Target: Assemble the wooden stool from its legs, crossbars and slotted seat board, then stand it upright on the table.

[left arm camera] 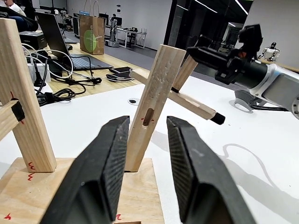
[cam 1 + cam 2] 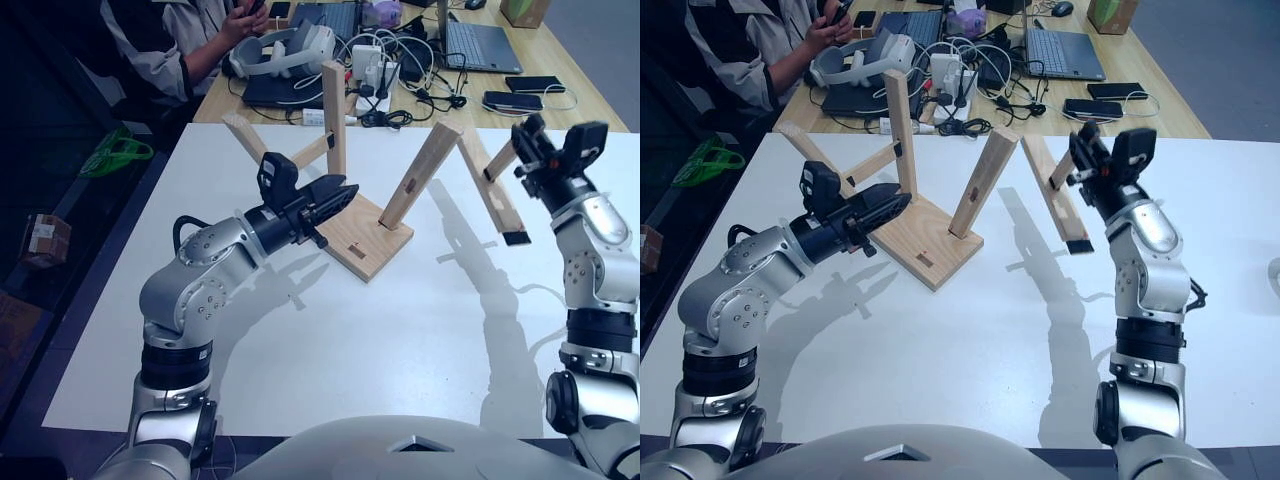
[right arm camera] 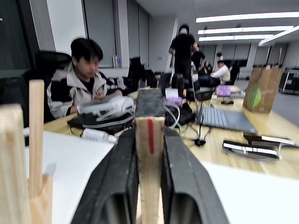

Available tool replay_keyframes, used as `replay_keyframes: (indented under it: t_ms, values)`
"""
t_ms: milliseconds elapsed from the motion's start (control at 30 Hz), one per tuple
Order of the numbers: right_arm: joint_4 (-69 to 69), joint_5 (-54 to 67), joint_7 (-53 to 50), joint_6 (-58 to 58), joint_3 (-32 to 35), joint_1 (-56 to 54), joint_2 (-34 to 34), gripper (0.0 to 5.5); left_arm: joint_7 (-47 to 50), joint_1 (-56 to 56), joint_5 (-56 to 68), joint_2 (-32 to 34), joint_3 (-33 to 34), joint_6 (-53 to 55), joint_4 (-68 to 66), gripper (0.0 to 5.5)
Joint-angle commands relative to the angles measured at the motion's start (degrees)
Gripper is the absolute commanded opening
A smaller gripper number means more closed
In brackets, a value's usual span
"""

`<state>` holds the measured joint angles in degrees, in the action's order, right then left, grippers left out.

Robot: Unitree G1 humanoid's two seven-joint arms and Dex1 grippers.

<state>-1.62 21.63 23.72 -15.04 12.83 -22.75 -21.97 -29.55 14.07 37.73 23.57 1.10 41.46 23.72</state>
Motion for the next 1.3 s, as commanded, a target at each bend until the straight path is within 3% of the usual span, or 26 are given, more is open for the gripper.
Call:
replay_keyframes:
  t_ms: [33, 200, 333, 433, 600, 800, 1300]
  values:
    - [2.77, 0.25, -2.87, 0.05, 0.95, -2.32, 1.17, 0.40, -0.91, 1.20, 0.20, 1.77, 0.92, 0.76, 0.27, 1.43]
    - [-1.85, -3.86, -7.69, 6.04, 0.91, 5.56, 5.26, 0.40, -3.01, 2.59, 1.22, 4.65, 2.49, 2.23, -0.60, 1.43]
    - [-34.00, -13.47, -7.67, 17.43, -6.76, 19.98, 11.22, 0.40, -5.08, 5.76, 2.63, 8.73, 4.24, 5.24, -1.57, 1.43]
    - [-42.18, -14.23, -8.91, 23.63, -7.03, 22.28, 13.36, 0.40, -6.48, 7.64, 2.64, 10.82, 4.64, 6.33, -2.21, 1.43]
    - [-39.29, -11.98, -7.97, 26.86, -6.09, 14.10, 11.42, 0.40, -4.81, 8.16, 2.43, 8.87, 5.39, 5.31, -2.66, 1.43]
    - [-30.13, -8.66, -5.18, 22.77, -4.28, 6.67, 7.18, 0.40, -2.05, 6.08, 1.99, 5.89, 4.95, 3.88, -1.26, 1.43]
    - [-20.84, -6.36, -3.67, 14.86, -0.99, -0.69, 3.49, 0.40, -0.27, 5.65, 0.27, 2.77, 4.07, 0.41, -2.22, 1.43]
